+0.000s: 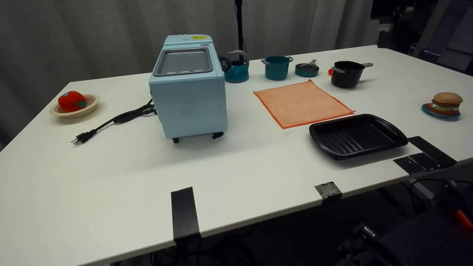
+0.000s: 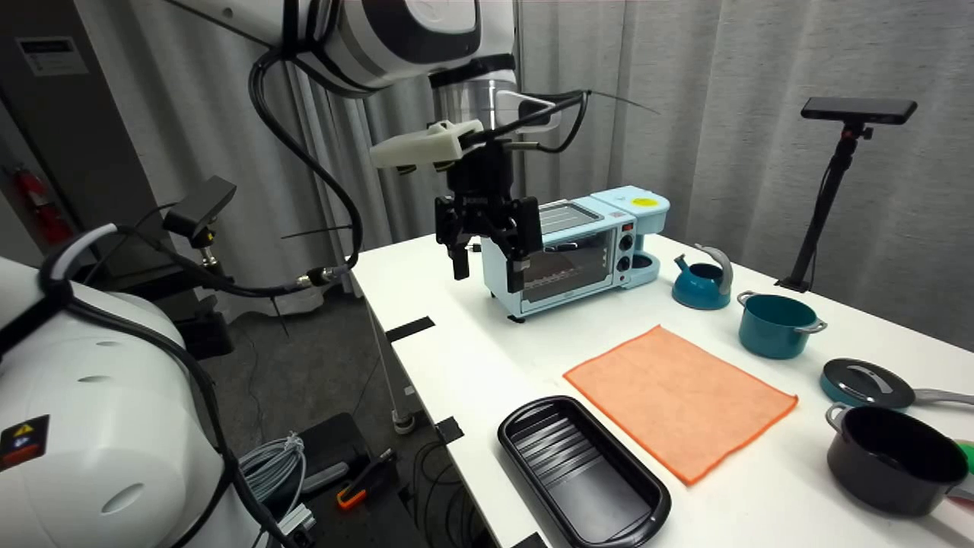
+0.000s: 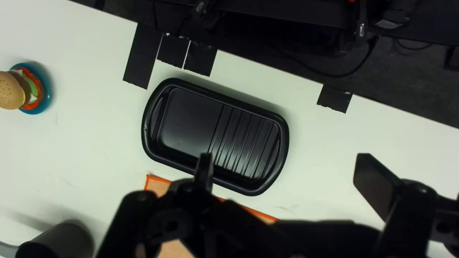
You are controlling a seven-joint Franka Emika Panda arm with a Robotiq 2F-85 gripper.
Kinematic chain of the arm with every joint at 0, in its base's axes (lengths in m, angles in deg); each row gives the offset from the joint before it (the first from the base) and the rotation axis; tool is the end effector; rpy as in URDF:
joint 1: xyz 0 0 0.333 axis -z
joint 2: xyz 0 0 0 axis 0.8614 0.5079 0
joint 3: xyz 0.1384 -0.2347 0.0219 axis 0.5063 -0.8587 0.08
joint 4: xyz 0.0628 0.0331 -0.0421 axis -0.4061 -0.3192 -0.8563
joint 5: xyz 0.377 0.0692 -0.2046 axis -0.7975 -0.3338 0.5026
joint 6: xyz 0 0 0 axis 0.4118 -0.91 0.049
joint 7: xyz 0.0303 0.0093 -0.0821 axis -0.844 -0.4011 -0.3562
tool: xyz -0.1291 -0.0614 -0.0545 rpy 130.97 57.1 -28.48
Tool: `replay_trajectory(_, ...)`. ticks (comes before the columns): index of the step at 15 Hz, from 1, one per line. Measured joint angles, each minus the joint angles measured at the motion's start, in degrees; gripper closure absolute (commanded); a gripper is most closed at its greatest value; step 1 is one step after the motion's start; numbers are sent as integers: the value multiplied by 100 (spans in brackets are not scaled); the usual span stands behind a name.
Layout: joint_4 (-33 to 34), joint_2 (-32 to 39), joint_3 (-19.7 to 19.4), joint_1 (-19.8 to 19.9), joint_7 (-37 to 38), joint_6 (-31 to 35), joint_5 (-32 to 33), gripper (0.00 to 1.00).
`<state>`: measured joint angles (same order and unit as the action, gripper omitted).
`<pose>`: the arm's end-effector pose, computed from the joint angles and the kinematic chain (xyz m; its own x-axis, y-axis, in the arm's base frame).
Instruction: Pick up the orange towel and place it crumpled on the counter
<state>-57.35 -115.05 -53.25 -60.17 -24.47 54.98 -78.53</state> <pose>0.4286 0.0307 0.3562 0.9791 0.1521 -0.1352 0.1727 -0.9725 0.1563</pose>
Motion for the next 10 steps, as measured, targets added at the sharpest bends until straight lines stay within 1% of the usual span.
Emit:
replay_trajectory(3,3,29,-37,0,1,7,0,0)
replay_trajectory(5,19,94,-128,4,1,49,0,0)
replay_trajectory(10,125,438,-576,79,-28,429,4,0)
